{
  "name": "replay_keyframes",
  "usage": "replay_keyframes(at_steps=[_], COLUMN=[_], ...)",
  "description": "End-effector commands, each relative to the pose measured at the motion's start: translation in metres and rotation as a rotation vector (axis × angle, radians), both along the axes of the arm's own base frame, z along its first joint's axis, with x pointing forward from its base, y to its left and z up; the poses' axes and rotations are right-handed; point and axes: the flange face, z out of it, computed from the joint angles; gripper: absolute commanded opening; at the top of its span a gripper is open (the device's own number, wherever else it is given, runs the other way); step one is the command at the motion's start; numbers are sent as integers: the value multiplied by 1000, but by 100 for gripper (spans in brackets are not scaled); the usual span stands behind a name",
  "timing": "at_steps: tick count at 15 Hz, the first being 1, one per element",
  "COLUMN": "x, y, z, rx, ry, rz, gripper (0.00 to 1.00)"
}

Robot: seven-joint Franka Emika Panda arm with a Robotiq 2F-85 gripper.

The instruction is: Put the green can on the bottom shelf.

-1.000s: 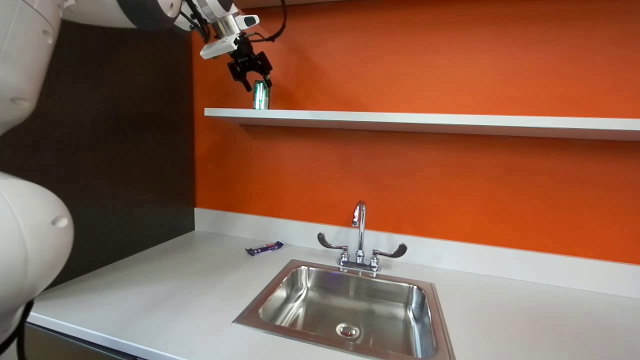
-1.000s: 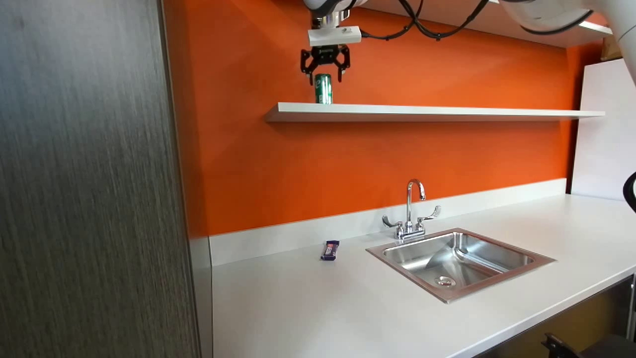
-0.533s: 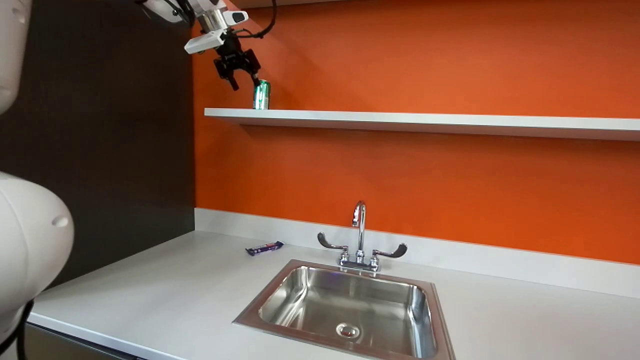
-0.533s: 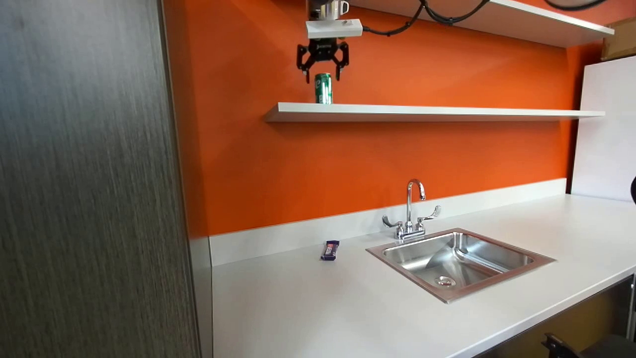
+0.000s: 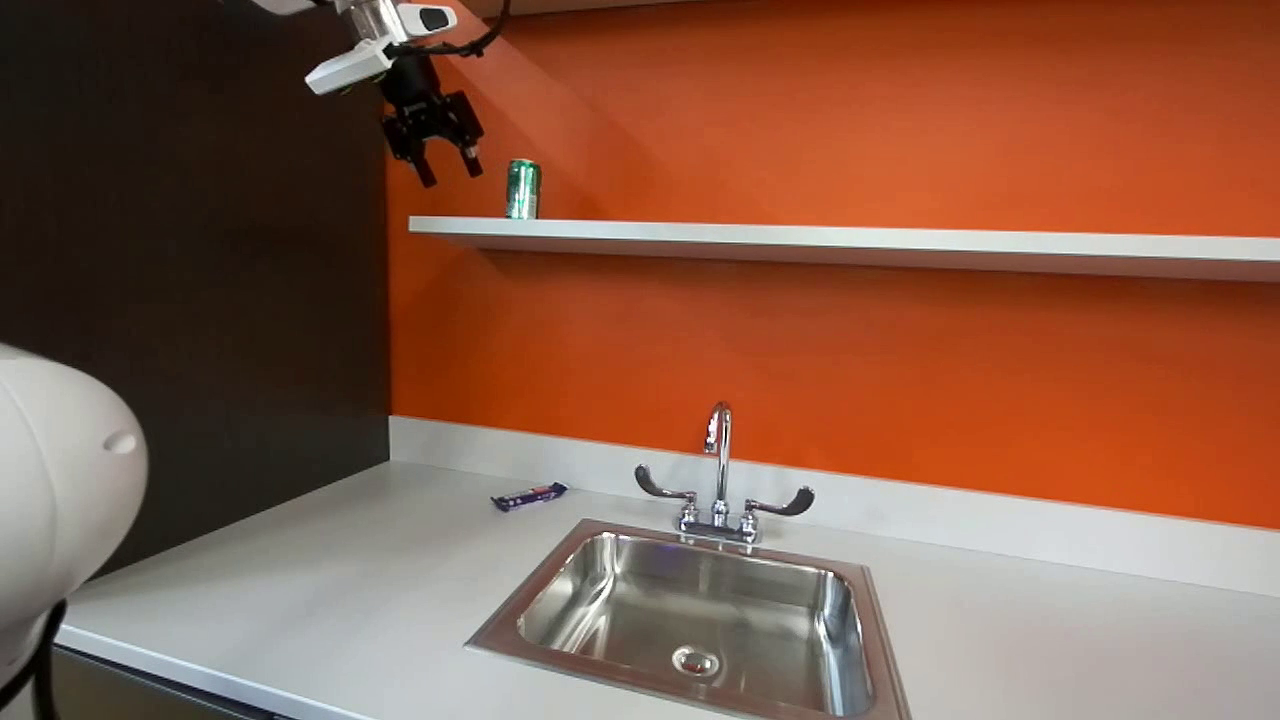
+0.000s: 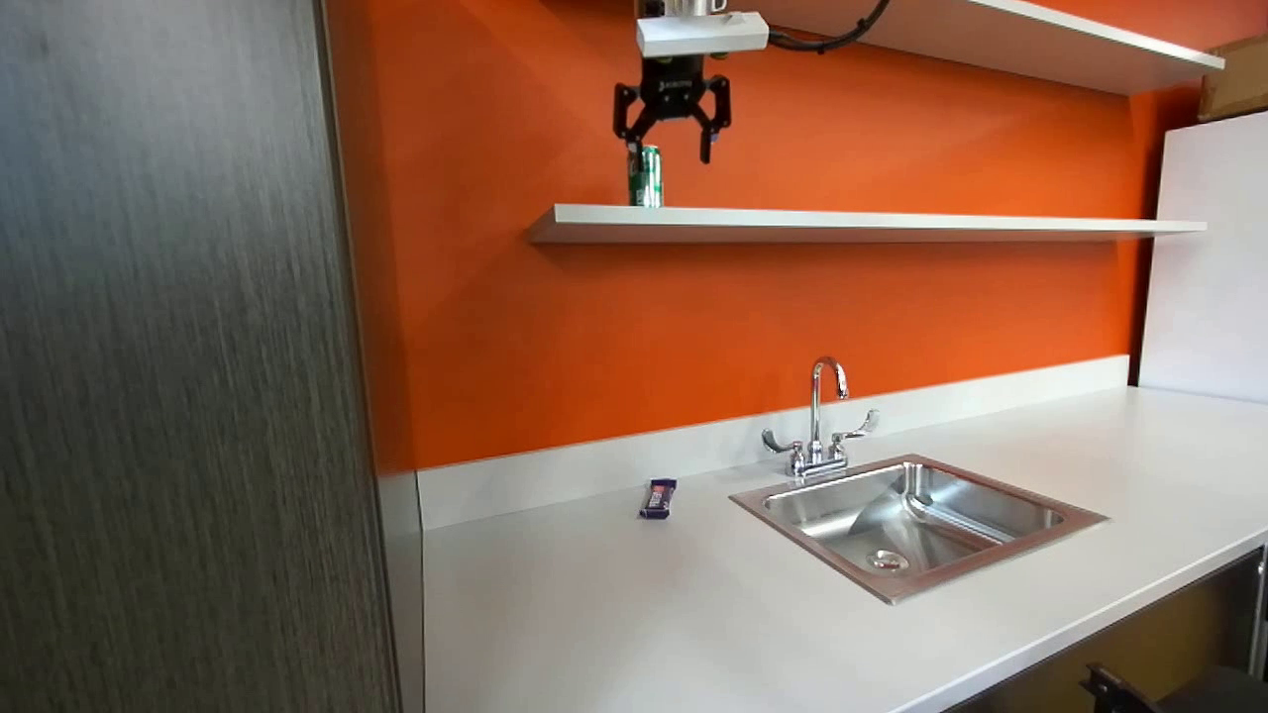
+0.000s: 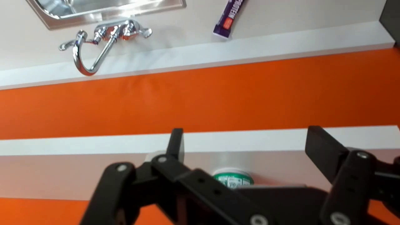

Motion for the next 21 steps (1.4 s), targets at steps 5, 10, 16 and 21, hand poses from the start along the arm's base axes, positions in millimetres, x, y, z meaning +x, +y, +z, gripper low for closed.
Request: replay_keyframes(at_steps=[5,10,16,21], x=[-82,-98,-94,-94], y=[-10,-23,-47,-50], z=[-73,-131,-193,-214], rx=[1,-74,-55,-44], ry=[140,176,218,250], rz=[53,135,155,122], gripper=[100,100,100,100])
